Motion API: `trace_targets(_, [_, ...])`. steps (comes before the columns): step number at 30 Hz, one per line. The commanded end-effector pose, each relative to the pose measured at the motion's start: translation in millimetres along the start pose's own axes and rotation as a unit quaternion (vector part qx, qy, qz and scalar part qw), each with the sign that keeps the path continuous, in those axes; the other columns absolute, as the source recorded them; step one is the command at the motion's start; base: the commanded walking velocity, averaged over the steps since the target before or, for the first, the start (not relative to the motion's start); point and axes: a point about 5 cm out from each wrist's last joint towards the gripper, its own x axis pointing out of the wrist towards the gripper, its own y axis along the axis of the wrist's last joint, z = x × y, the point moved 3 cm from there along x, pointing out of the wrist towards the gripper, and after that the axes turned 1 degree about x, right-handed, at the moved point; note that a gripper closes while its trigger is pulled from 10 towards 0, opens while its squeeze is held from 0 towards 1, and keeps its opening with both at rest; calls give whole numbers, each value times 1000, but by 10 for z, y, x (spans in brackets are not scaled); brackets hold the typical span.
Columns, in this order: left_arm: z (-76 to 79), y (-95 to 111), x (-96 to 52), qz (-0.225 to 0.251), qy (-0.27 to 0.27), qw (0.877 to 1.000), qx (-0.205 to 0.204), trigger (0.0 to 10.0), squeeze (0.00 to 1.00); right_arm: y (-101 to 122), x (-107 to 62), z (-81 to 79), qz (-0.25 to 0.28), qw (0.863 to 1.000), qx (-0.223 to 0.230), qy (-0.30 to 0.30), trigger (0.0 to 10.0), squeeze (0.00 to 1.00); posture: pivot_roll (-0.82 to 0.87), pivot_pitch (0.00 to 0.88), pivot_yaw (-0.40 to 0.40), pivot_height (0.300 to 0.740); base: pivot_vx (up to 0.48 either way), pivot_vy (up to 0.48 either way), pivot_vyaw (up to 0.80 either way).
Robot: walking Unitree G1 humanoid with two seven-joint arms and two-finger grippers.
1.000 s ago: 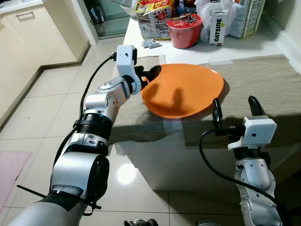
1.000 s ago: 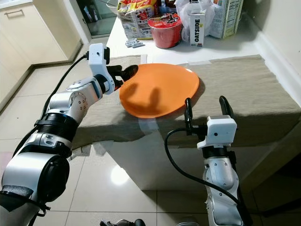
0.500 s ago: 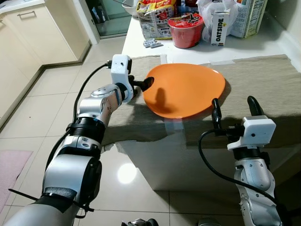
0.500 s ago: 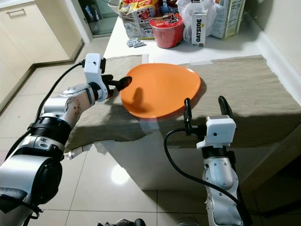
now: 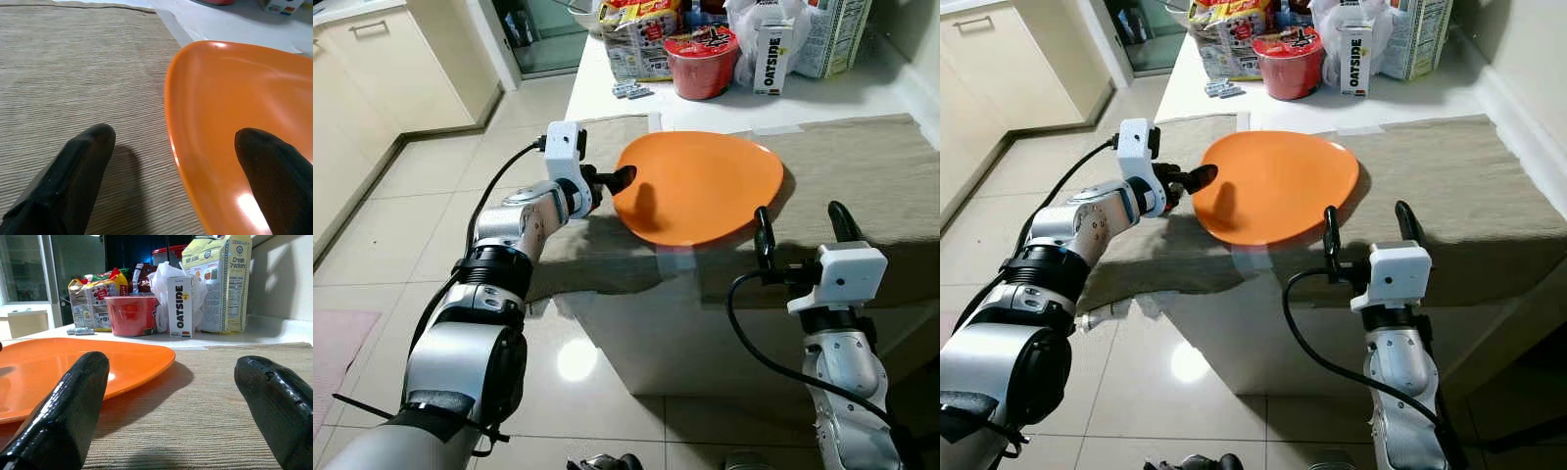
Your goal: Setting the table
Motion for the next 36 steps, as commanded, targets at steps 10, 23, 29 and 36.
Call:
trace_targets(10, [107, 50, 7, 11, -28, 1000, 4, 10000, 0, 22, -3, -53, 1, 1000, 1, 9, 10000, 0, -347, 74, 216, 740, 0, 0, 0])
trace_targets(23, [208, -67, 30, -14, -49, 997, 48, 0, 0, 38, 9, -49, 6, 1000, 3, 6, 10000, 0, -343, 68, 220, 740, 0, 0, 0])
trace_targets(29, [206, -215, 19, -48, -54, 992, 103, 0, 0, 24, 0, -63, 3, 1000, 4, 6, 10000, 0, -342, 70, 222, 740, 0, 0, 0])
trace_targets(36, [220, -255, 20, -51, -58, 991, 105, 0, 0, 22, -12, -63, 1, 1000, 4, 5, 10000, 0, -343, 77, 225, 740, 0, 0, 0])
